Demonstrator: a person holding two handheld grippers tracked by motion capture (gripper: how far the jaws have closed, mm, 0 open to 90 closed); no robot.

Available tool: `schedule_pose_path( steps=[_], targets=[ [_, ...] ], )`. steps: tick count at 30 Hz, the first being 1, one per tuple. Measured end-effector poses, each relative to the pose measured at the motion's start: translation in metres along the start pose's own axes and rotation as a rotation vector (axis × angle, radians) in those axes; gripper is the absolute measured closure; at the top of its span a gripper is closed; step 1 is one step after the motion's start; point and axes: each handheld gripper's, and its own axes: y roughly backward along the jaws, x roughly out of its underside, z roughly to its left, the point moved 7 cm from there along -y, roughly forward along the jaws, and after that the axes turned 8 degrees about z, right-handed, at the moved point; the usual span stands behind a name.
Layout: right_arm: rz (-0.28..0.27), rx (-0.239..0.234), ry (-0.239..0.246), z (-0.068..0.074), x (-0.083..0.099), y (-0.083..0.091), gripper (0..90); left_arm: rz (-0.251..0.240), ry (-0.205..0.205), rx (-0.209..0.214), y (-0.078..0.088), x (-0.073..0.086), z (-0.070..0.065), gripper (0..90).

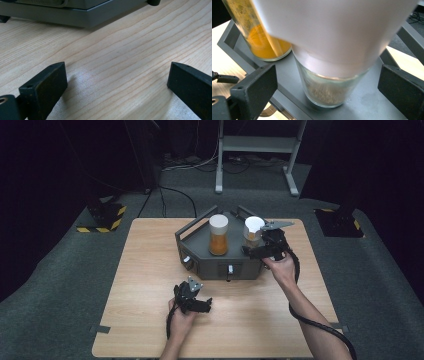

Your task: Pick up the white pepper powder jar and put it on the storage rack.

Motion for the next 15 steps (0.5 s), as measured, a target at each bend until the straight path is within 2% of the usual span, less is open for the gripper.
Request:
schedule_pose_path(
  steps=[15],
  targets=[
    [-0.020, 0.002, -0.006, -0.003, 0.011, 0.012, 1.9, 0.001, -0.003, -0.001, 0.000, 0.000, 0.000, 2.7]
  ],
)
